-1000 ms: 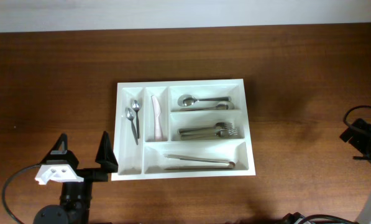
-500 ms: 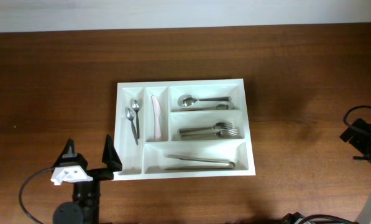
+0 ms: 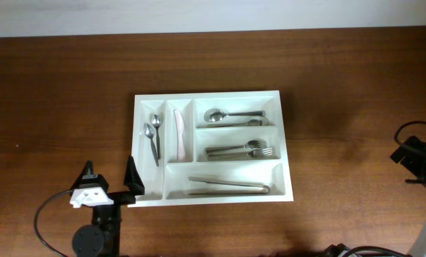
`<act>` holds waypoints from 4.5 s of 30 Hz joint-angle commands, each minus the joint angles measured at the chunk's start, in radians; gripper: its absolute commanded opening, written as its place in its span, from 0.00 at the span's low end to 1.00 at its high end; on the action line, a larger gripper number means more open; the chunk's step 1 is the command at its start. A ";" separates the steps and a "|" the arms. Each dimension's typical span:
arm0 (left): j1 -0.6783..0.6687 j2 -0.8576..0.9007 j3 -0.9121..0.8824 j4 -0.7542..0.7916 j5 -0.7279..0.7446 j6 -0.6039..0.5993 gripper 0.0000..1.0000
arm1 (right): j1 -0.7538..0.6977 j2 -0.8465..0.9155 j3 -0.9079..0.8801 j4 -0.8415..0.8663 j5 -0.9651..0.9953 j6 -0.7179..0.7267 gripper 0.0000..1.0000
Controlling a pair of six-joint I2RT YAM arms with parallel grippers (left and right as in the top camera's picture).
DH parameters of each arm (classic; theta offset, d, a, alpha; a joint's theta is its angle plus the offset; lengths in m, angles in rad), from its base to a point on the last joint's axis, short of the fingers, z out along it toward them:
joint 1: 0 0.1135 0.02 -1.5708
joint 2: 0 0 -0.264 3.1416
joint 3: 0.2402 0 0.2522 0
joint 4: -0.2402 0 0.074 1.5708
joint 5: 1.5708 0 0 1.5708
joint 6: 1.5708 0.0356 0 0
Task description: Pack container
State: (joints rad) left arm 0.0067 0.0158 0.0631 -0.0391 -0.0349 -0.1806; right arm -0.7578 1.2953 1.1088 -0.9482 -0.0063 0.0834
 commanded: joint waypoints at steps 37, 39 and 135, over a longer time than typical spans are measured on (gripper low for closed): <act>-0.004 -0.011 -0.055 -0.040 0.065 0.212 0.99 | -0.005 0.003 0.002 0.003 -0.005 0.010 0.99; -0.004 -0.011 -0.055 -0.040 0.065 0.212 0.99 | -0.005 0.003 0.002 0.003 -0.005 0.010 0.99; -0.004 -0.011 -0.055 -0.040 0.065 0.212 0.99 | 0.647 -1.290 -0.595 0.782 -0.177 -0.001 0.99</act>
State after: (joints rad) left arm 0.0067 0.0147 0.0120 -0.0753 0.0113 0.0120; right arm -0.1299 0.0360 0.5194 -0.1776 -0.1860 0.0822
